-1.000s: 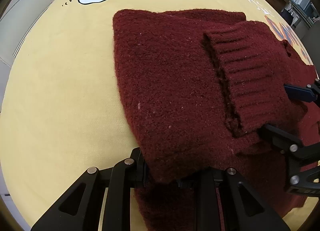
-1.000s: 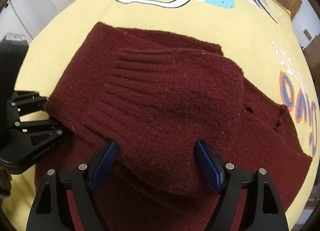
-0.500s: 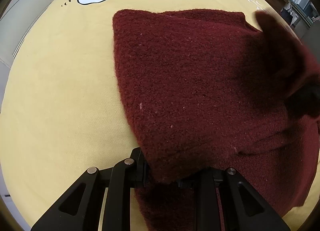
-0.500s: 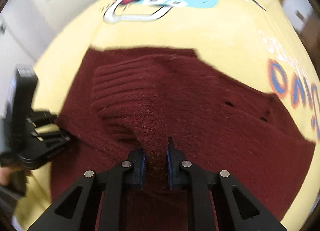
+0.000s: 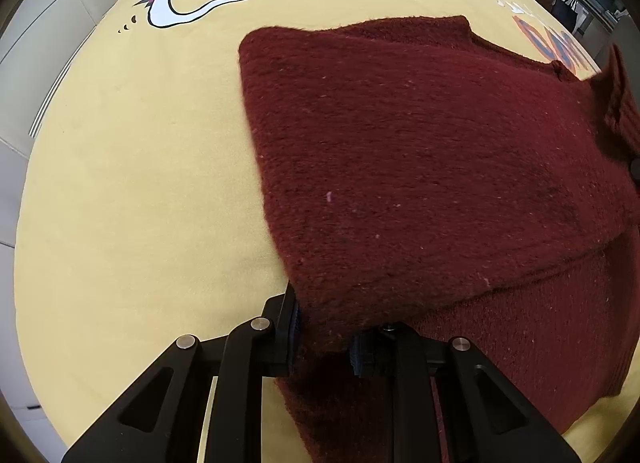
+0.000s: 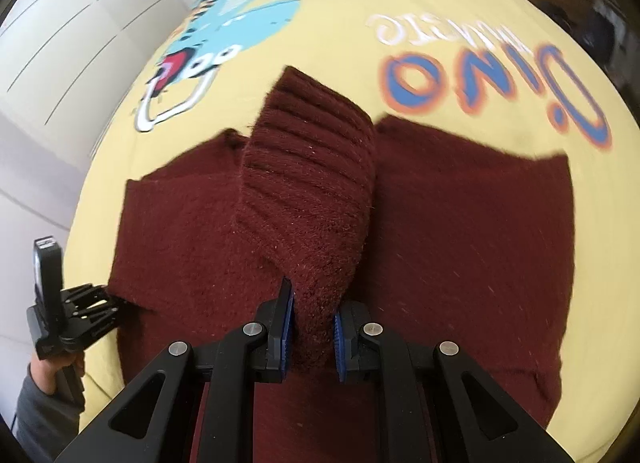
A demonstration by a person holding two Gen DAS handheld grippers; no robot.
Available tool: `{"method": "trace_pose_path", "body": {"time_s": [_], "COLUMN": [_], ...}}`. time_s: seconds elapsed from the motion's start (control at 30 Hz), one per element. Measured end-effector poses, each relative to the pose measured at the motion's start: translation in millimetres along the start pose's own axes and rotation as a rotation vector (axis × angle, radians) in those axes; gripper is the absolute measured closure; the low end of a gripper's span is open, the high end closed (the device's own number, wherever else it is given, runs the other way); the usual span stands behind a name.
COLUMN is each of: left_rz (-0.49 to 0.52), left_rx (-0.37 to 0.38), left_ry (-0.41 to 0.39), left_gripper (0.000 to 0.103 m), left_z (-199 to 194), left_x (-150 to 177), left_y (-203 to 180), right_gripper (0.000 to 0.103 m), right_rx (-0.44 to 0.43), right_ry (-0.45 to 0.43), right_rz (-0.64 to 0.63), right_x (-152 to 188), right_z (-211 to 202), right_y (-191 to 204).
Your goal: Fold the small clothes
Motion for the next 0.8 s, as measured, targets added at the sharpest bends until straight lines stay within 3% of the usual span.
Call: {"method": "trace_pose_path", "body": {"time_s": [0.3,0.47,0.53,0.7,0.77,0.8], "left_rz": [0.004,0.009,0.011,0.014,0.002,0.003], "left_rx": [-0.003,-0.013,-0.018,-0.043,-0.051,-0.055], "left_ry": [0.011,0.012,0.01,0.031,0.036,0.024], "left_gripper": [0.086,0.086,0.086,0.083,0.076,0.065], "left_z": [2,0,-2,-12,-15,-22], "left_x": [-1,-1,-1,1,-2,-3], "left_y": [2,2,3,1,-7,-7], "right_gripper": [0.073,0.07,0.06,0.037,0.027,0.023], "right_rx": [0.031,0.111,0.114,0.213,0.251,0.265], "right_ry": [0.031,0.019,0.021,0.019,0.017,0.013], "right_rz": [0.129,0.153,0.162,0.119,0.095,0.083], "right_x": [24,27,30,32,32,32], "right_z": [21,12,7,-8,-14,-16], "right_y": [-51,-71,-77,-87,-88,-88]}}
Point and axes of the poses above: each gripper's, at about its wrist camera, not at the fingertips, and z roughly the way its jaws point, y to its left, x to its underside, the point moved 5 cm from there along z, roughly the way its jaws point, and after that the axes turned 3 degrees about z, right-handed, at the moved point
